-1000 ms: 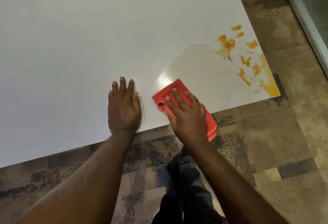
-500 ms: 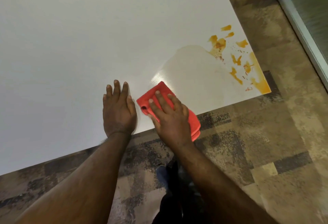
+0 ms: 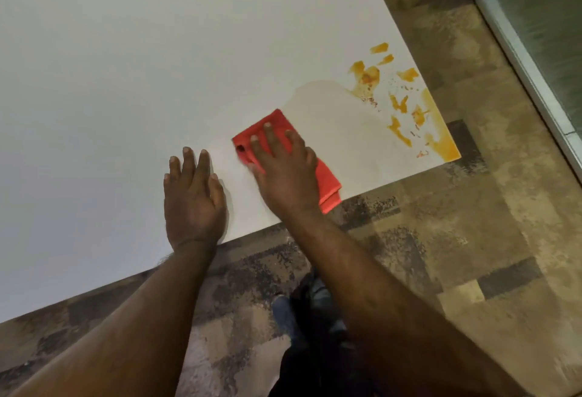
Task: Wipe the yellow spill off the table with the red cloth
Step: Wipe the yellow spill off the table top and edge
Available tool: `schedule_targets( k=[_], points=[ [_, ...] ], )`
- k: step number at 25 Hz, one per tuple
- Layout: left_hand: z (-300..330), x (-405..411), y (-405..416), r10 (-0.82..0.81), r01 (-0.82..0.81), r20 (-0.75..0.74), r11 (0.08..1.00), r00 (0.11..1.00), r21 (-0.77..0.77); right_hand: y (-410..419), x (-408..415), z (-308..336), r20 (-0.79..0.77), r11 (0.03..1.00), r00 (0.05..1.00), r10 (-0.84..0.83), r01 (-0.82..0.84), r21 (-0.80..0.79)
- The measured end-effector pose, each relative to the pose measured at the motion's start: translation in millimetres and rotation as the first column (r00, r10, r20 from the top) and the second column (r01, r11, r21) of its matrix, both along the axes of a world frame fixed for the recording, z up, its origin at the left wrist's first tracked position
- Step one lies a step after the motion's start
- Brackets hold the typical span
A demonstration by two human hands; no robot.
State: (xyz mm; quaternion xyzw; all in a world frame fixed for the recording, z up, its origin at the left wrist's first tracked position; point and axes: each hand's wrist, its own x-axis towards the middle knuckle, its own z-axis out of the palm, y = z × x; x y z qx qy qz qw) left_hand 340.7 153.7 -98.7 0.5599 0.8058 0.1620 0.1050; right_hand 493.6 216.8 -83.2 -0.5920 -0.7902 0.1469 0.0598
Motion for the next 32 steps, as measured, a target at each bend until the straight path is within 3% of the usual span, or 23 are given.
schedule_targets(
  k=[2, 4, 9, 11, 15, 17, 21, 26, 29, 32],
  points=[
    [0, 0, 0, 0.005, -0.005, -0.012, 1.0, 1.0, 0.016, -11, 4, -2, 0.005, 0.994, 0.994, 0.114, -0.113, -0.003],
    [0, 1, 0, 0.006, -0.006, -0.012, 1.0, 1.0, 0.015, -2, 31, -2, -0.005, 0.994, 0.994, 0.105, -0.105, 0.006],
    [-1, 0, 2, 0.011, -0.011, 0.003, 1.0, 1.0, -0.006, 58, 89, 3, 0.056, 0.973, 0.971, -0.232, 0.231, 0.032],
    [-1, -1, 2, 0.015, -0.015, 0.01, 1.0, 1.0, -0.012, 66, 70, 4, 0.054, 0.963, 0.962, -0.267, 0.265, 0.046],
    [-2, -1, 1, 0.018, -0.018, 0.0, 1.0, 1.0, -0.019, 61, 8, -1, 0.05, 0.999, 0.998, -0.025, 0.024, 0.03],
    [-2, -1, 1, 0.02, -0.02, 0.001, 0.999, 1.0, -0.026, 88, 8, -2, 0.047, 1.0, 0.999, 0.005, -0.006, 0.026],
    [0, 1, 2, 0.03, -0.029, 0.022, 0.998, 0.999, -0.047, 138, 65, 2, 0.088, 0.984, 0.981, -0.174, 0.17, 0.047],
    [4, 3, 3, 0.043, -0.041, 0.03, 0.997, 0.999, -0.065, 97, 103, 3, 0.1, 0.942, 0.938, -0.332, 0.324, 0.084],
    [6, 4, 3, 0.051, -0.047, 0.043, 0.995, 0.998, -0.087, 80, 64, -3, 0.066, 0.973, 0.974, -0.217, 0.21, 0.1],
    [7, 5, 4, 0.059, -0.053, 0.05, 0.993, 0.997, -0.101, 122, 49, -4, 0.026, 0.992, 0.995, -0.099, 0.096, 0.08]
  ],
)
